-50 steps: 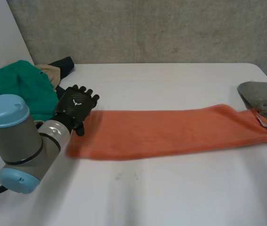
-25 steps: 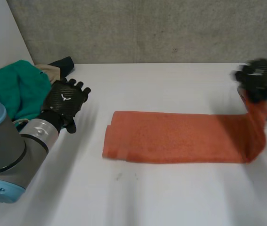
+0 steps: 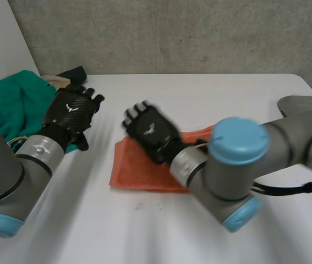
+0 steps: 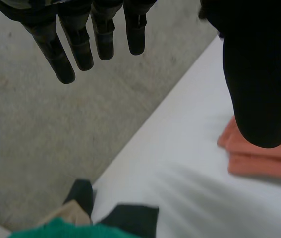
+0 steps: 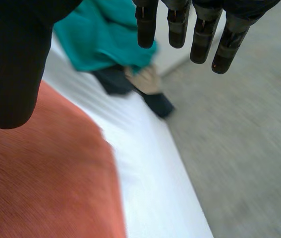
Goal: Fold the laundry.
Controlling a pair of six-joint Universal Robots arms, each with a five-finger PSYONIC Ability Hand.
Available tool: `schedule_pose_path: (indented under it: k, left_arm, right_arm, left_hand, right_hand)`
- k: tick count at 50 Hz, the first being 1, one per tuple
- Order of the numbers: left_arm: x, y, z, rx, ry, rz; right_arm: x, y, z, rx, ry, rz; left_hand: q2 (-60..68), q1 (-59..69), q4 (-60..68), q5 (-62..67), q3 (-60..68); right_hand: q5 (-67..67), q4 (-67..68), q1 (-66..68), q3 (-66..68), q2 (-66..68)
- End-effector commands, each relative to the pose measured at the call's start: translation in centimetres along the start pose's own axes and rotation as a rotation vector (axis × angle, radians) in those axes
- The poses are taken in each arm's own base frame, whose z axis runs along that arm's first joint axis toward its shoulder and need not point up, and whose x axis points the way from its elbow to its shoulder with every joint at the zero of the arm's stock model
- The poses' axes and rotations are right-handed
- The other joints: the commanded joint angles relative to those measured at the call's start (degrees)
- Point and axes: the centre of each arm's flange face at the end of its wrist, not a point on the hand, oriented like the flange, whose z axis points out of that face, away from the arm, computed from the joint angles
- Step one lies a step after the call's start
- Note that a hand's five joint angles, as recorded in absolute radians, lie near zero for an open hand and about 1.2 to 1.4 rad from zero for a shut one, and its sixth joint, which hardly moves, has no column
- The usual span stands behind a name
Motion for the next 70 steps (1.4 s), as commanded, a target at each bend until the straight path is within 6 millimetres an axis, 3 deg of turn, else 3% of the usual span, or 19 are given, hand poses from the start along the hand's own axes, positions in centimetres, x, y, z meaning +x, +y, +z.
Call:
schedule_pose_path:
  k: [1, 10, 16, 19, 20, 21, 26, 30, 31, 34, 40, 43, 47, 49, 51, 56, 62, 67, 70]
  left_arm:
    - [2.9, -3.5, 0.2, 0.127, 0.076, -0.067]
    - [7.7, -2.7, 2.2, 0.112, 0.187, -0.124]
    - [8.3, -1.1, 3.0, 0.042, 0.154, -0.123]
    - [8.4, -0.7, 2.9, 0.017, 0.139, -0.106]
    - [8.4, -0.5, 2.8, 0.01, 0.138, -0.1]
    - [8.4, -0.4, 2.7, 0.007, 0.139, -0.097]
    - [8.3, -0.3, 2.0, -0.006, 0.143, -0.095]
    - [7.0, -1.2, 0.9, 0.006, 0.116, -0.097]
    - [6.7, -1.2, 0.8, 0.005, 0.11, -0.097]
    - [5.5, -1.0, 0.4, -0.006, 0.079, -0.1]
    - [3.6, -0.5, -0.3, -0.028, 0.032, -0.105]
    - [2.7, -0.1, -0.5, -0.041, 0.004, -0.114]
    - [2.0, 0.4, -0.4, -0.058, -0.015, -0.117]
    - [1.9, 0.3, -0.3, -0.055, -0.02, -0.117]
    - [1.7, 0.1, -0.2, -0.045, -0.025, -0.116]
    - [1.3, -1.1, 0.5, 0.0, -0.037, -0.117]
    - [1.9, -4.3, 1.0, 0.103, -0.021, -0.147]
    - [4.5, -7.2, 0.4, 0.178, 0.059, -0.228]
    - [6.3, -7.1, 0.5, 0.157, 0.105, -0.274]
  right_arm:
    - [7.1, 2.3, -3.7, -0.129, 0.206, 0.281]
    - [7.4, 8.6, -9.2, -0.448, 0.206, 0.456]
    - [6.6, 12.8, -9.8, -0.558, 0.192, 0.425]
    - [6.7, 14.7, -9.9, -0.603, 0.189, 0.397]
    - [7.0, 15.0, -9.8, -0.61, 0.191, 0.366]
    - [7.1, 15.1, -9.8, -0.61, 0.191, 0.35]
    - [8.4, 15.3, -9.8, -0.598, 0.222, 0.248]
    - [10.5, 12.9, -9.1, -0.525, 0.276, 0.103]
    - [11.3, 11.1, -8.6, -0.478, 0.288, 0.036]
    - [10.7, 8.2, -7.4, -0.392, 0.259, -0.045]
    - [2.7, 1.4, -3.6, -0.148, 0.044, -0.206]
    - [-1.9, -0.1, -3.1, -0.066, -0.095, -0.274]
    - [-6.0, 0.2, -3.2, -0.006, -0.233, -0.317]
    - [-6.2, 0.5, -2.9, -0.005, -0.234, -0.312]
    - [-5.6, 0.1, -2.6, -0.01, -0.202, -0.285]
    - [-2.7, -1.0, -2.9, -0.062, -0.078, -0.046]
    - [5.7, -0.7, -4.5, -0.066, 0.152, 0.489]
    - [8.2, 0.0, -5.6, -0.101, 0.21, 0.699]
    - [8.4, 1.3, -5.4, -0.189, 0.183, 0.718]
  left_hand:
    - [-0.74, -0.69, -0.66, -0.22, -0.81]
    - [-0.4, -0.35, -0.33, 0.11, -0.47]
    - [-0.4, -0.35, -0.33, 0.11, -0.47]
    - [-0.4, -0.35, -0.33, 0.11, -0.47]
    - [-0.4, -0.35, -0.33, 0.11, -0.47]
    - [-0.57, -0.52, -0.5, -0.05, -0.64]
    - [-0.74, -0.69, -0.66, -0.22, -0.81]
    - [-0.9, -0.85, -0.83, -0.39, -0.97]
    - [-0.91, -0.86, -0.83, -0.39, -0.98]
    - [-1.24, -1.19, -1.17, -0.73, -1.31]
    - [-1.58, -1.53, -1.51, -1.06, -1.65]
    - [-1.58, -1.53, -1.51, -1.06, -1.65]
    - [-1.75, -1.7, -1.67, -1.23, -1.82]
    - [-1.75, -1.7, -1.67, -1.23, -1.82]
    - [-1.75, -1.7, -1.67, -1.23, -1.82]
    - [-2.08, -2.03, -2.01, -1.57, -2.15]
    - [-2.08, -2.03, -2.01, -1.57, -2.15]
    - [-1.41, -1.36, -1.34, -0.9, -1.48]
    - [-1.08, -1.03, -1.0, -0.56, -1.14]
  right_hand:
    - [-3.48, -3.12, -1.07, -1.82, -2.29]
    - [-3.48, -3.12, -1.07, -1.82, -2.29]
    - [3.14, 3.51, 5.55, 4.81, 4.34]
    - [23.59, 23.96, 26.0, 25.26, 24.79]
    - [52.66, 53.03, 55.07, 54.33, 53.85]
    - [66.38, 66.75, 68.79, 68.05, 67.57]
    - [66.52, 66.88, 68.93, 68.18, 67.71]
    - [66.52, 66.88, 68.93, 68.18, 67.71]
    - [66.52, 66.88, 68.93, 68.18, 67.71]
    - [66.52, 66.88, 68.93, 68.18, 67.71]
    - [66.52, 66.88, 68.93, 68.18, 67.71]
    - [66.52, 66.88, 68.93, 68.18, 67.71]
    - [65.41, 65.78, 67.82, 67.08, 66.61]
    - [31.77, 32.14, 34.19, 33.44, 32.97]
    - [-3.48, -3.12, -1.07, -1.82, -2.29]
    - [-3.48, -3.12, -1.07, -1.82, -2.29]
    - [-3.48, -3.12, -1.07, -1.82, -2.29]
    - [-3.48, -3.12, -1.07, -1.82, -2.29]
    - [-3.48, -3.12, -1.07, -1.82, -2.29]
